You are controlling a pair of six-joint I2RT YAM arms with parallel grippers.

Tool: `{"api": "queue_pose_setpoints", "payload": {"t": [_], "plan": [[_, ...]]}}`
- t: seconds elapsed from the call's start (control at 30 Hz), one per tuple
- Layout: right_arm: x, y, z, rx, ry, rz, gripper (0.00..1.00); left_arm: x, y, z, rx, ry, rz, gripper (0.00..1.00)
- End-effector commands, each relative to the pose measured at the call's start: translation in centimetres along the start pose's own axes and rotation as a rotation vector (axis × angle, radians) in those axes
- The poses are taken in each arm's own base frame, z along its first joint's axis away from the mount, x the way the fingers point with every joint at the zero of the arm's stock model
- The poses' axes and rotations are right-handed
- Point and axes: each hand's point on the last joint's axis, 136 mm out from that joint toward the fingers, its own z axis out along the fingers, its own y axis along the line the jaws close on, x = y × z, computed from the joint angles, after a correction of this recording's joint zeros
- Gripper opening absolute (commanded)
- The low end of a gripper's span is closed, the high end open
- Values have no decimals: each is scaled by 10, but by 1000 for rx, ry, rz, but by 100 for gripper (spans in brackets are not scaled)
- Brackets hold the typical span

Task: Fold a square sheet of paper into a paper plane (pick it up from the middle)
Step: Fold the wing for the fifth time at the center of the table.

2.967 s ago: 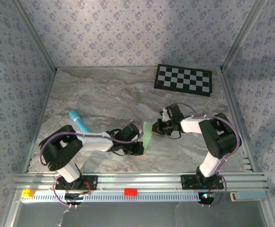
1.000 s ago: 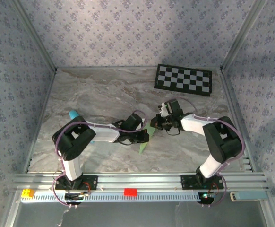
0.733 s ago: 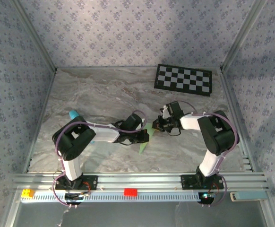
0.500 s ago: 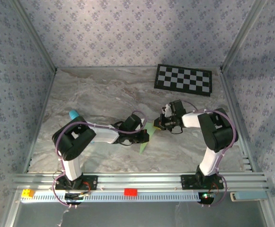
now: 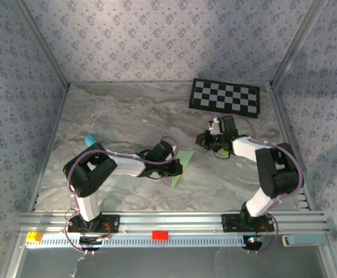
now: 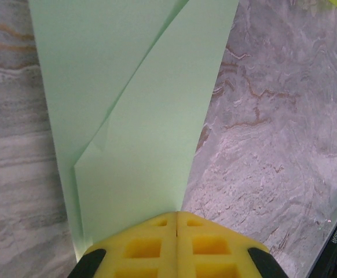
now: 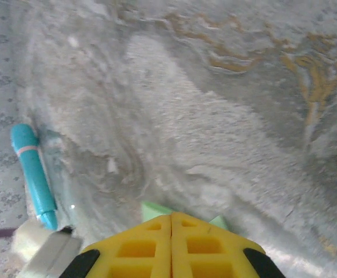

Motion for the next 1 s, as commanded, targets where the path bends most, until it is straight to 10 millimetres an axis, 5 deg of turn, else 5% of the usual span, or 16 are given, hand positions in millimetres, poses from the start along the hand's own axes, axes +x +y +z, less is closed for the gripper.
{"api": "queue_pose_setpoints", "payload": {"t": [0.0, 0.37, 0.6, 0.77, 0.97], "plan": [[17, -1, -10, 38, 1, -4, 8, 34, 39, 1, -142, 88, -56, 0], [68, -7, -21, 71, 27, 7, 10, 15, 6, -10, -103, 35, -8, 0], [85, -11, -24, 85, 48, 8, 10, -4, -23, -39, -83, -56, 38, 15], [96, -3, -21, 58, 84, -4, 11, -10, -7, -65, -137, -117, 31, 18], [107, 2, -15, 61, 113, -23, 12, -6, 8, -66, -139, -52, -3, 15]]}}
